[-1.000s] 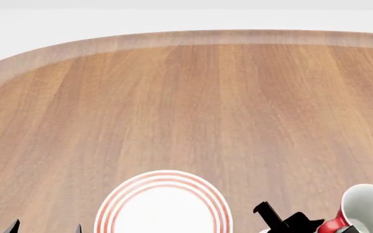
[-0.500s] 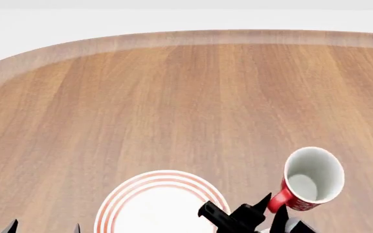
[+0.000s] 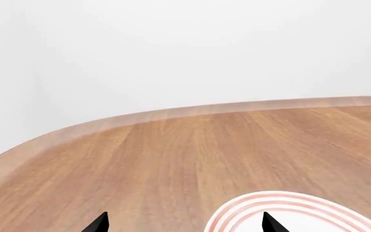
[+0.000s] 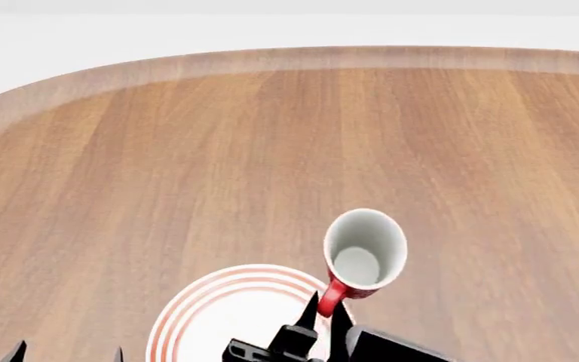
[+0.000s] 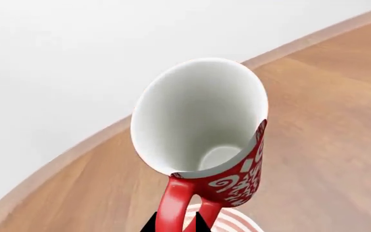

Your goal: Put the red mug on the left plate.

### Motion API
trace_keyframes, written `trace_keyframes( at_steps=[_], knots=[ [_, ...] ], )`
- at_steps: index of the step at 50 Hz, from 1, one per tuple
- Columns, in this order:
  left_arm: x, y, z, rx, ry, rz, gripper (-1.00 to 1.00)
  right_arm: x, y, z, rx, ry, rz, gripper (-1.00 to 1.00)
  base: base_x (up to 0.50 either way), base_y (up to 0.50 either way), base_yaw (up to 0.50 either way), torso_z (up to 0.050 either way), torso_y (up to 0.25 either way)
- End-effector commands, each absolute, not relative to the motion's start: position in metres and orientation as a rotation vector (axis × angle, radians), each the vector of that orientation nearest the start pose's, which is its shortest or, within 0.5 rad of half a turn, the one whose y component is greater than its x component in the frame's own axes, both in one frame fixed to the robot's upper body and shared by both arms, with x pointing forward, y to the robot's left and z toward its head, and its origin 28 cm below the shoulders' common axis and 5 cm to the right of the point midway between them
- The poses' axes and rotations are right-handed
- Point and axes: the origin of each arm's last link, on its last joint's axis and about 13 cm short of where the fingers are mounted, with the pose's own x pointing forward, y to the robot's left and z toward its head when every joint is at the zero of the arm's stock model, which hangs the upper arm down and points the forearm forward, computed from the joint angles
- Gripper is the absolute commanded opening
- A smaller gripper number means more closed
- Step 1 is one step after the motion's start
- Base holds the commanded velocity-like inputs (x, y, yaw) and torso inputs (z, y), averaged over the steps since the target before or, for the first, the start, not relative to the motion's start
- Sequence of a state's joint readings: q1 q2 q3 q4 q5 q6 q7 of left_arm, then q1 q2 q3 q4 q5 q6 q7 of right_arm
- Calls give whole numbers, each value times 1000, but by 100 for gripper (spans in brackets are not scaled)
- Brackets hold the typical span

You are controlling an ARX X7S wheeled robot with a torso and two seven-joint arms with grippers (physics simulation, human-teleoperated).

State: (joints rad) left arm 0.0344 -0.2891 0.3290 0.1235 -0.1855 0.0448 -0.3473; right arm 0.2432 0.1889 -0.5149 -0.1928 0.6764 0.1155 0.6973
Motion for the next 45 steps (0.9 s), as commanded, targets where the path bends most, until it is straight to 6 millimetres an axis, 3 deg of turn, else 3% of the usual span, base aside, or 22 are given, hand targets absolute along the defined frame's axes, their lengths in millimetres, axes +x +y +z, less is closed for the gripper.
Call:
trace_keyframes(
  at_steps=[1, 12, 19, 45],
  knots=[
    [193, 204, 25, 58, -64, -2, 100, 233, -15, 69, 376, 100, 118, -100, 0, 0, 0, 0, 0],
    [193, 203, 25, 62, -65, -4, 100, 245, -14, 54, 335, 194, 232, -100, 0, 0, 0, 0, 1],
    [193, 204, 25, 62, -67, -1, 100, 253, -13, 49, 399, 217, 281, -100, 0, 0, 0, 0, 0],
    [193, 203, 25, 62, -66, -3, 100, 267, -8, 26, 349, 283, 255, -100, 0, 0, 0, 0, 0]
  ],
)
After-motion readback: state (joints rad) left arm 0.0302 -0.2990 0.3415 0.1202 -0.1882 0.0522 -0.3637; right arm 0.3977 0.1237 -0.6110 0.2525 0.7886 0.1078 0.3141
